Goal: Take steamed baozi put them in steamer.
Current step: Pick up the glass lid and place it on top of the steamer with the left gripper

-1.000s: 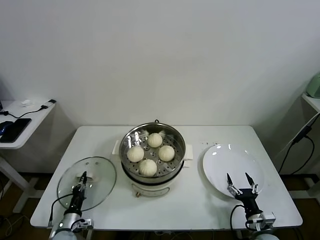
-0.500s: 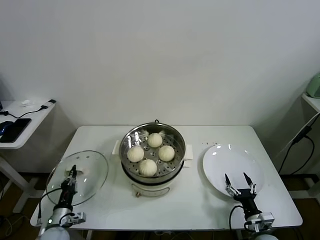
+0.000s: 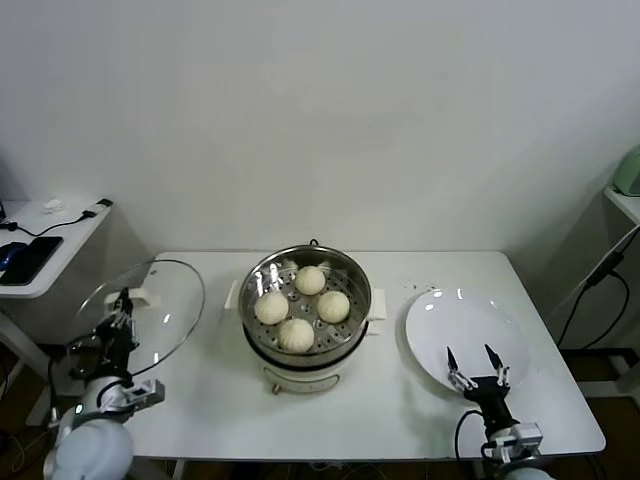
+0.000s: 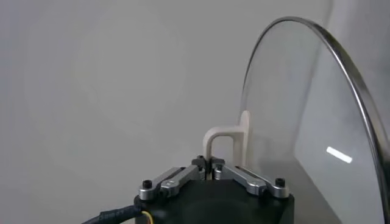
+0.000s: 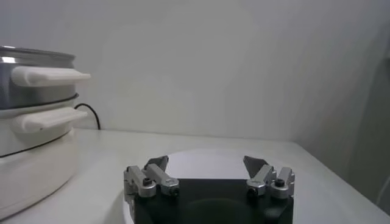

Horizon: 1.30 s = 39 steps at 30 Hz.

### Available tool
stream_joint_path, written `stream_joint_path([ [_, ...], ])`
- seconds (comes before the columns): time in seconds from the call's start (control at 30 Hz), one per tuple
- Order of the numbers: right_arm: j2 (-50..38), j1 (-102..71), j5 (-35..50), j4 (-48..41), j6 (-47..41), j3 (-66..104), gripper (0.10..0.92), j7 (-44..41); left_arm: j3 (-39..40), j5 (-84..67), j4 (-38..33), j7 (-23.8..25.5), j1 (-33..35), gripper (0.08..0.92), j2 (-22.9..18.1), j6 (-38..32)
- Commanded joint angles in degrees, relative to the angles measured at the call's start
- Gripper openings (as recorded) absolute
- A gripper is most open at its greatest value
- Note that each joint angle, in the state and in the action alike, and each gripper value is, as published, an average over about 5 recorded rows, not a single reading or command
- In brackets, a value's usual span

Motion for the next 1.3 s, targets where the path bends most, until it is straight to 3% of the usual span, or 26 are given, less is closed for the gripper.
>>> stream_joint_path([
  [0.03,0.0,-0.2,-0.9,0.4,-0.3,-0.2,0.823,1.0,14.8,9.7,-13.1,8.4,-3.4,0.131,-0.1,16.1],
  [0.2,-0.1,-0.6,-0.9,0.2,0.3,-0.2,0.823,1.1,24.2,16.9,-12.4,10.6,-6.4,0.131,-2.8,18.5],
  [0.37,0.0,-1.2,-0.7,-0.6,1.2,-1.0,0.823,1.4,34.9,25.1,-8.8,15.5,-13.7,0.131,-8.3,21.3],
  [0.57,-0.1,-1.4,-0.5,-0.7,1.5,-0.8,0.823,1.6,40.2,28.9,-5.3,17.1,-16.8,0.131,-11.6,22.4],
  [0.93,-0.2,-2.7,0.6,-0.7,2.6,0.0,0.823,1.5,44.6,30.6,3.7,16.3,-20.2,0.131,-19.8,23.3],
  [1.3,0.1,-3.0,0.8,-1.1,3.5,1.2,0.823,1.6,43.5,29.7,10.1,13.3,-22.9,0.131,-20.7,23.2],
])
